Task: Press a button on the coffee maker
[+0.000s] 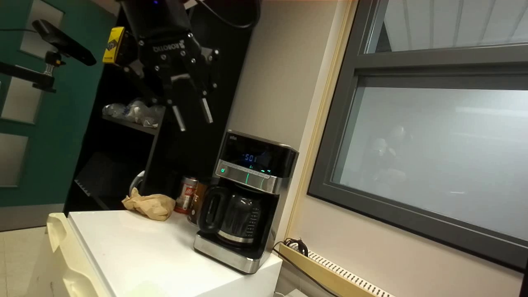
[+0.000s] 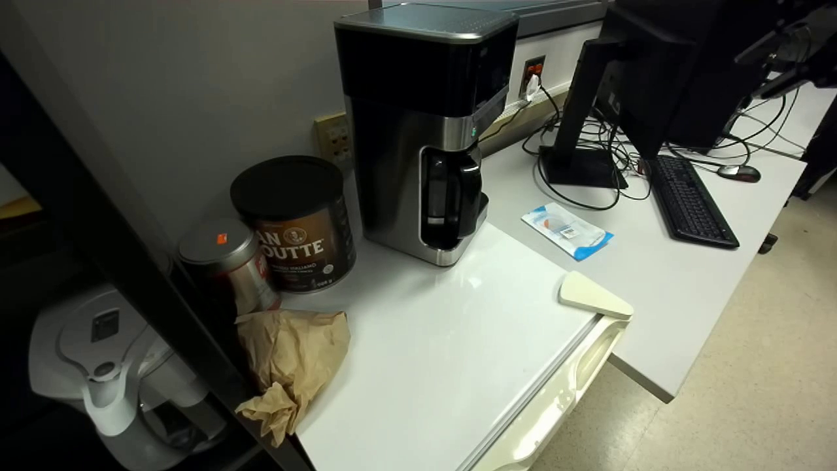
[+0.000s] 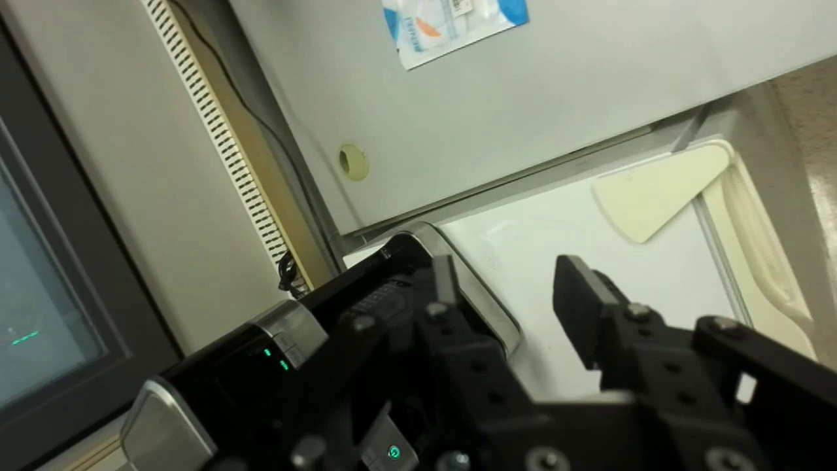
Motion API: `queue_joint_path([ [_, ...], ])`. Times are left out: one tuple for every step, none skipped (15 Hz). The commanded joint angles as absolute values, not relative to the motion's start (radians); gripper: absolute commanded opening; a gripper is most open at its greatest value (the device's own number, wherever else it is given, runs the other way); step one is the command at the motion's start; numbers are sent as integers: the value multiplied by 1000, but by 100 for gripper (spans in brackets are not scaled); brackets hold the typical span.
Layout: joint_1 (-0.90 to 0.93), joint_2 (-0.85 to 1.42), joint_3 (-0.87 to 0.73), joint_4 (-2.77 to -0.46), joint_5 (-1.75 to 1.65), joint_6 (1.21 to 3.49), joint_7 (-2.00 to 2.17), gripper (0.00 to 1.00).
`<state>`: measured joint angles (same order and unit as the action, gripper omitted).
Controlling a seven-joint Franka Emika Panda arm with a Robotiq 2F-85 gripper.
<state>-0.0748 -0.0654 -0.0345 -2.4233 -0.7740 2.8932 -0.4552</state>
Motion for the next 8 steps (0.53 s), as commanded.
queue_joint_path([
  [-120, 45, -61, -2334, -939, 3052, -415, 12],
  [-129, 69, -71, -2309, -984, 3093, -393, 5],
  [-136, 92, -81, -2283, -1024, 3127, -368, 1],
  [-140, 119, -92, -2252, -1056, 3161, -344, 0],
  [-140, 141, -103, -2225, -1078, 3186, -323, 0],
  [-138, 171, -115, -2192, -1095, 3214, -298, 0],
  [-134, 198, -125, -2163, -1102, 3234, -281, 1],
  [-128, 228, -134, -2134, -1100, 3252, -267, 1],
])
